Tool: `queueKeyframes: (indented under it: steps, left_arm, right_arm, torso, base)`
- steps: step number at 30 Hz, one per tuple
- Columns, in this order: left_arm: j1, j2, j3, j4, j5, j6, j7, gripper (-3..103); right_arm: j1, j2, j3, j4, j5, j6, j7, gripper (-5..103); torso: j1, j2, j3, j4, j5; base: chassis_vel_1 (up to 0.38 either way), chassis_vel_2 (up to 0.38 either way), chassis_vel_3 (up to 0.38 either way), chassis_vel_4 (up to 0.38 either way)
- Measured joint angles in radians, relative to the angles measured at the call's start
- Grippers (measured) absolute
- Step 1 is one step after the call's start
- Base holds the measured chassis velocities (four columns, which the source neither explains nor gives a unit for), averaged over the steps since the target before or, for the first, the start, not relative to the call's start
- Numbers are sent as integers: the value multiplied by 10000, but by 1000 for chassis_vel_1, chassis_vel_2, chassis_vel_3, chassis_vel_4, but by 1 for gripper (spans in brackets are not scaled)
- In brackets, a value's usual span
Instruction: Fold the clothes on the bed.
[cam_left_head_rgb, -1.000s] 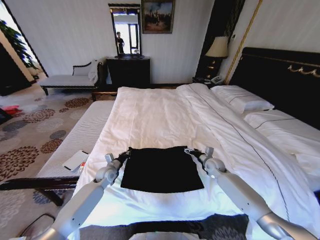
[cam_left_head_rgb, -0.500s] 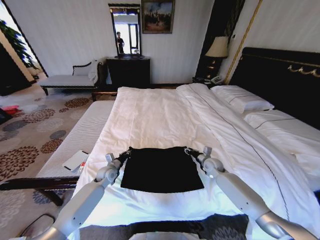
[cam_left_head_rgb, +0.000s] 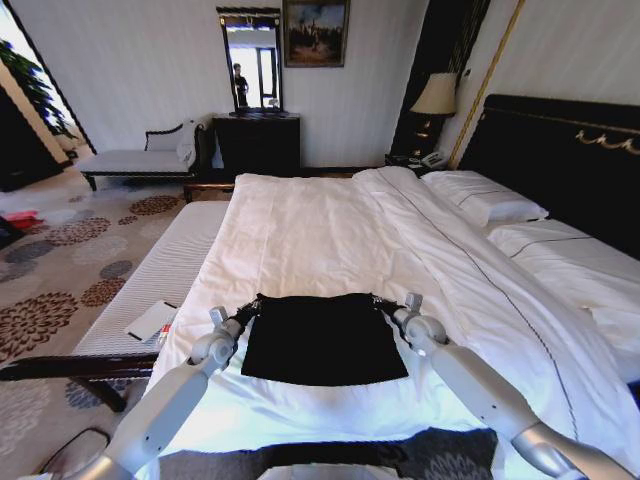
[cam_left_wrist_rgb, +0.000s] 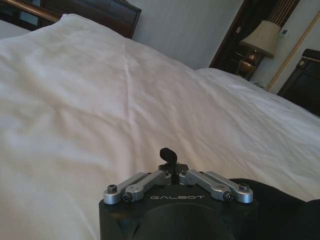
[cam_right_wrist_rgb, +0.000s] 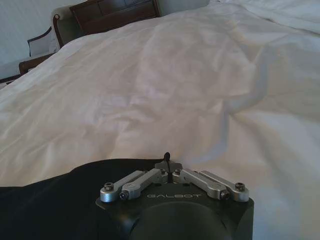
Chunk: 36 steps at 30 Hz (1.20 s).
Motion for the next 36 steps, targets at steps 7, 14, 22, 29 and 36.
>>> queueKeyframes:
  steps: [7,14,22,29,36]
  left_arm:
    - [93,12,-208,-166,-3,-42,-30,2]
    - [133,326,-676,-987,-442,-47,-271,2]
    - [352,983,-1997,-3065,-1456,9,-784,2]
    - [1185,1677,-3474,-4582,-2124,-85,-811,2]
    - [2402,2285,-4942,-6082,-2364,-131,-866,2]
  right_arm:
    - [-200,-72,342,418,149,70,134,0]
    - [-413,-353,1058,1661,608,113,457,0]
    - [-411,-805,2004,3701,1350,121,952,0]
    - [-444,-1226,2463,4830,1785,166,1260,0]
    - [-626,-1599,2997,5925,2367,182,1563,0]
  torso:
    - [1,0,0,0,-1]
    - [0,0,0,1,-1]
    - [0,0,0,0,0]
    - [0,1,-1,1,-2]
    - [0,0,-1,2,0]
  base:
    - [0,0,0,0]
    - [0,0,0,0]
    - [0,0,0,0]
    - [0,0,0,0]
    - [0,0,0,0]
